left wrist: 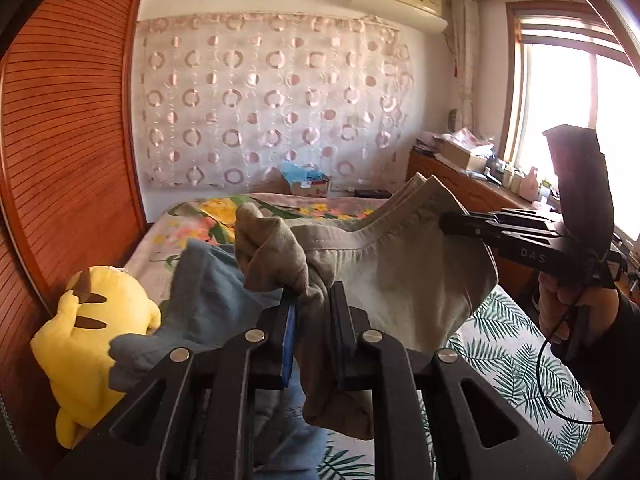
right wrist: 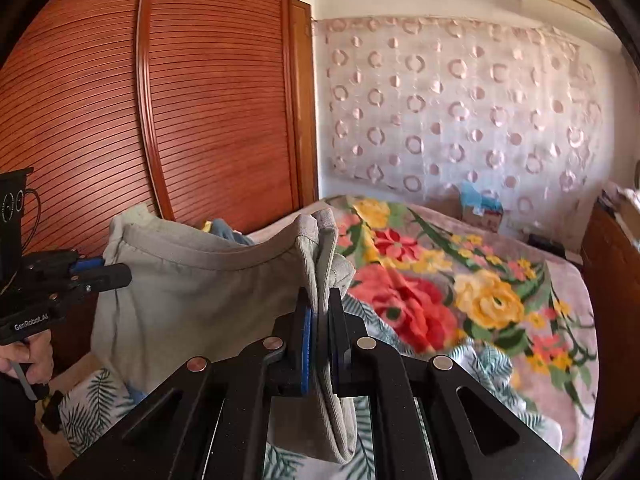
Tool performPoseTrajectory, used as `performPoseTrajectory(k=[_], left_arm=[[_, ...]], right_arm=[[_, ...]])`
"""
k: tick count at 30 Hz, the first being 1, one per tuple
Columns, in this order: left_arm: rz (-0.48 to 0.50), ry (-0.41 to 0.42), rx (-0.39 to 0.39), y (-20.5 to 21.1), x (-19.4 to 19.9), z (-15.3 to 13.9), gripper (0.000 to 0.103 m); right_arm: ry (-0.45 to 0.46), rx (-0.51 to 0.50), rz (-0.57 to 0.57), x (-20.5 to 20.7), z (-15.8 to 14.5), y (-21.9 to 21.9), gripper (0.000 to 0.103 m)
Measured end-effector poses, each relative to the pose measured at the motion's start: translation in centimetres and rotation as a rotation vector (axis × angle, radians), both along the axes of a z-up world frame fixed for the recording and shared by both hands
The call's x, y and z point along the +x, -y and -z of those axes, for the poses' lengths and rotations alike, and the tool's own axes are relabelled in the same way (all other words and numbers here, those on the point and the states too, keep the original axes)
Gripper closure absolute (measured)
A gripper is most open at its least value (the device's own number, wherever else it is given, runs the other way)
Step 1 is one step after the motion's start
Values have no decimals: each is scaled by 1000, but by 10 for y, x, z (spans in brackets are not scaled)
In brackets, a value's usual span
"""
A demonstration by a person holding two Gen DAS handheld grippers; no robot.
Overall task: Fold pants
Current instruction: 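Lift the folded pants with both grippers and carry them onto the jeans stack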
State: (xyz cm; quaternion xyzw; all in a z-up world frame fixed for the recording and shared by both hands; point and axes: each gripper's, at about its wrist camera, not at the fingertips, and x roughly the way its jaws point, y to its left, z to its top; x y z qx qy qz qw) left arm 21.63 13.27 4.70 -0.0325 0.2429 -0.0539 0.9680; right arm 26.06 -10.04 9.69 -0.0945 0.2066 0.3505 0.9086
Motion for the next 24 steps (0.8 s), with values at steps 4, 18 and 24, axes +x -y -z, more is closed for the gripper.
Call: performPoseTrajectory(k=[4, 18, 24], left_arm=[[-38, 22, -30, -23, -4, 1, 86], [-197, -28, -54, -72, -14, 34, 86], [-250, -76, -57, -84, -12, 54, 86]], right_arm=[[27, -26, -47, 24, 1, -23, 96], [42, -146, -217, 109, 18, -114, 96], [3, -176, -247, 135, 35, -146, 96]])
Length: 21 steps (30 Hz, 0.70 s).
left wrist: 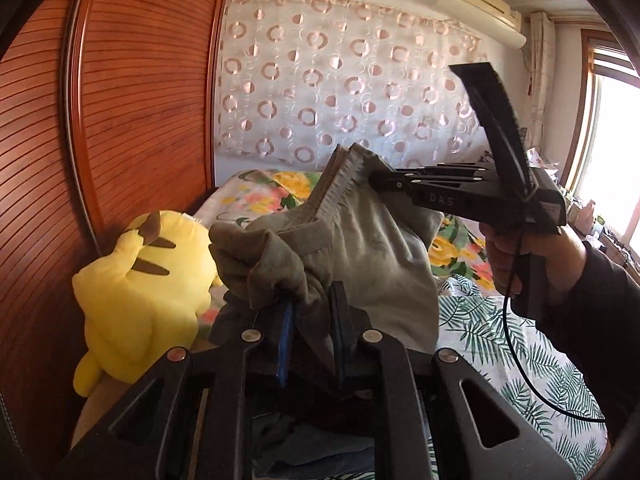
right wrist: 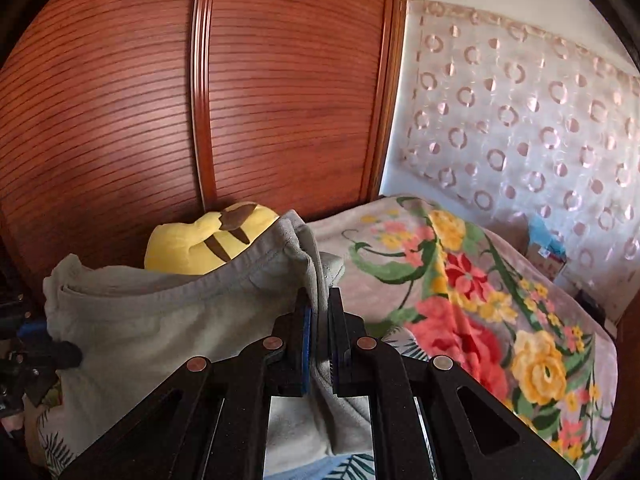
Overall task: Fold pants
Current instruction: 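Lift the folded pants with both grippers and carry them onto the jeans stack, then lower the pants onto the jeans stack and open both grippers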
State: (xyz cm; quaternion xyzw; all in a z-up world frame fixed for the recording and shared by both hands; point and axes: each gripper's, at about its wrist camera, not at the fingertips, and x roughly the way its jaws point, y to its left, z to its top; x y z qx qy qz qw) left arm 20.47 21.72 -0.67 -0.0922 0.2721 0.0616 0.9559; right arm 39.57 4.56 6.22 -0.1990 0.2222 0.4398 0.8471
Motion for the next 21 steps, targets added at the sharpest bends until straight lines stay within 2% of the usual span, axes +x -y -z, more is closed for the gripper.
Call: performPoseTrajectory(k=[5, 8, 10, 14, 16, 21], left_arm=[[-3, -32, -7, -3, -1, 8, 83], [9, -31, -17, -5, -6, 7, 73], [5, -29, -9, -5, -6, 4, 59], [41, -32, 2, 2, -2, 0, 48], [44, -30, 13, 5, 0, -1, 39], [42, -60, 32, 11, 4, 8, 34]], right_arm=[[-58, -52, 31, 16, 9, -15, 96], [-71, -31, 45, 24, 3, -7, 85], [-66, -12, 60, 25, -5, -4, 73], [-30, 30, 98, 12, -12, 17, 72], [-58, 59, 86, 7, -12, 28, 72], [-102, 49, 66, 0, 11, 42, 72]])
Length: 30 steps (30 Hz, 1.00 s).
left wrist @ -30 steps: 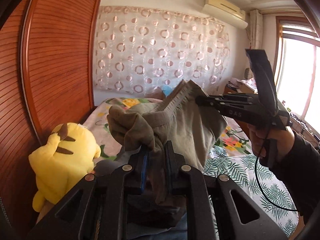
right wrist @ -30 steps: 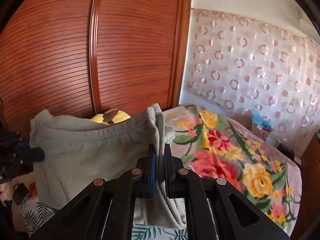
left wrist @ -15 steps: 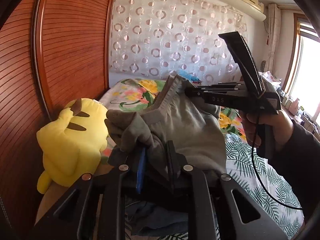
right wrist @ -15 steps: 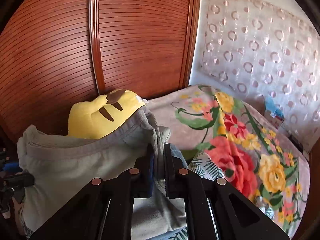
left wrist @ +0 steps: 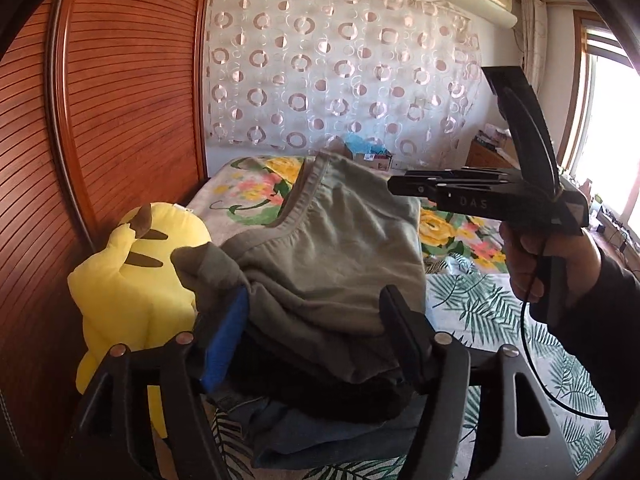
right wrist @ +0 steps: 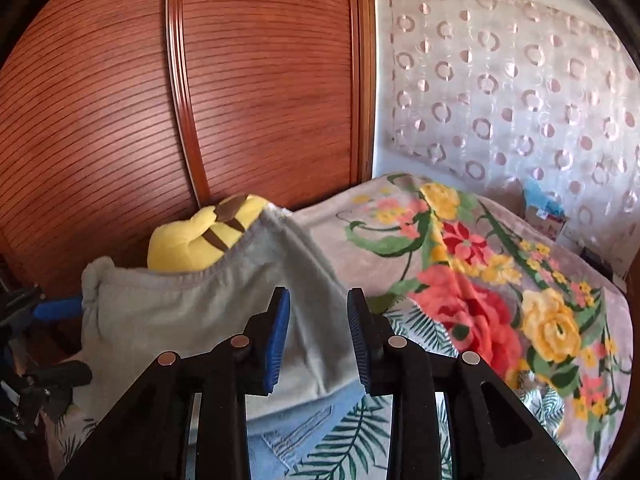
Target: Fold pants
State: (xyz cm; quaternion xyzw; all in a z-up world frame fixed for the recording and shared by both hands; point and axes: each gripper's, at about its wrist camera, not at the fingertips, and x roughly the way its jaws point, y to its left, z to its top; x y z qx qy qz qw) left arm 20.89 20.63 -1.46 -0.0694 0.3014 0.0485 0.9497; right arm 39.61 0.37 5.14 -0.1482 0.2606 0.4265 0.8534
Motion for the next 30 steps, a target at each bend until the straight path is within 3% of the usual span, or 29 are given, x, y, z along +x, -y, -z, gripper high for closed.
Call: performPoseTrajectory(k=[6, 12, 23, 30], left_arm=[[-18, -52, -21, -2, -1, 21, 32], [-23, -57, -16, 2, -4, 18, 32], [-29, -26, 40, 14, -22, -2, 31], [15, 18, 53, 34, -40, -17, 25]], right_arm=[[-65, -32, 46, 30, 16, -7, 72], [-95, 2, 50, 38, 15, -15, 72], [-70, 82, 127, -35, 0, 33, 72], [1, 101, 238, -99, -14, 75, 72]])
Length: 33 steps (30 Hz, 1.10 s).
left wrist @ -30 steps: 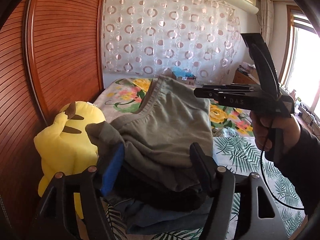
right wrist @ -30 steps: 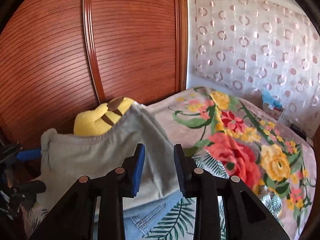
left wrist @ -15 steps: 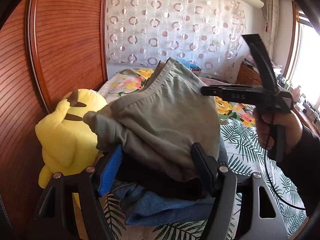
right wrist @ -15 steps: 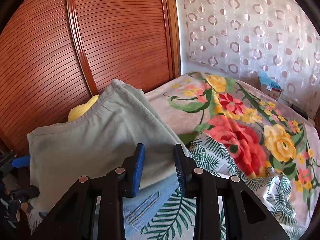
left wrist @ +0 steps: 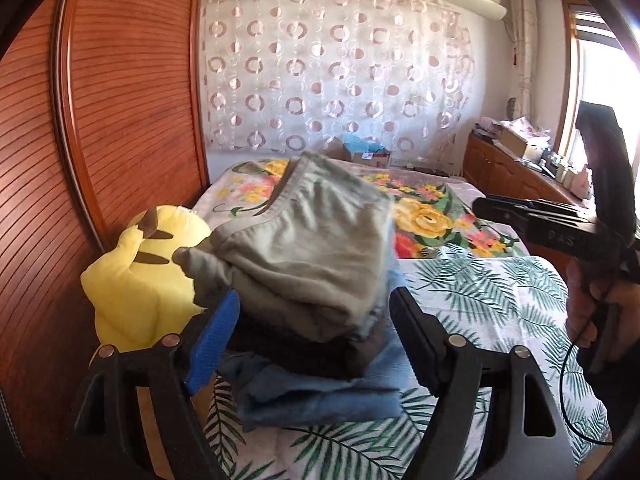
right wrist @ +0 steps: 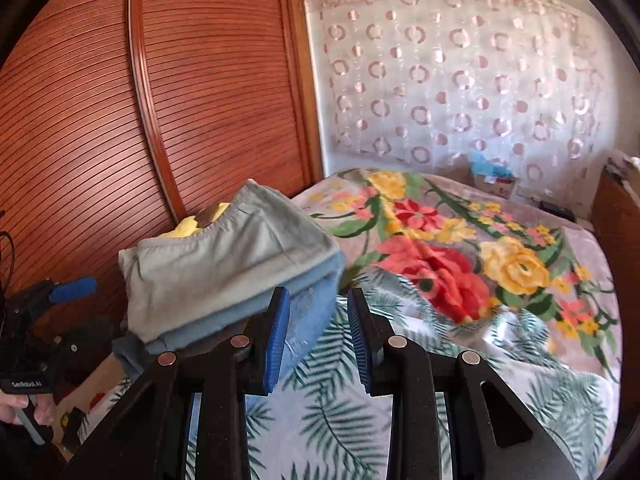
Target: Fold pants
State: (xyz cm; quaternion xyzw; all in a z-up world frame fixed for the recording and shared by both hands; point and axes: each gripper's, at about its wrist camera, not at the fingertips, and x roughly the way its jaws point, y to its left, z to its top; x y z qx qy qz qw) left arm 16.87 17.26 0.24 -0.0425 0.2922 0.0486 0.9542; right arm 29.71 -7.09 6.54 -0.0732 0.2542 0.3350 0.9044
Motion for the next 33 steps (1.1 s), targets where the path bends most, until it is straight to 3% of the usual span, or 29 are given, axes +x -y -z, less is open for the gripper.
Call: performPoseTrajectory(k=[8, 10, 11, 18, 26, 33], left_arm=[[81, 42, 13, 35, -14, -15, 21], [105, 54, 11, 44, -19, -18, 3], [123, 65, 7, 50, -22, -20, 1], [182, 81, 14, 82, -38, -25, 1], [163, 71, 31, 108, -53, -22, 1], [186, 94, 45, 131, -72, -29, 1]], right_arm=[[55, 33, 85, -76, -11, 43, 72], [59, 38, 106, -92, -13, 53, 72], [62, 42, 114, -100, -12, 57, 72], [89, 41, 191, -154, -7, 76, 55], [109, 49, 266, -210, -3, 89, 39], [143, 76, 331, -266, -3, 98, 35]])
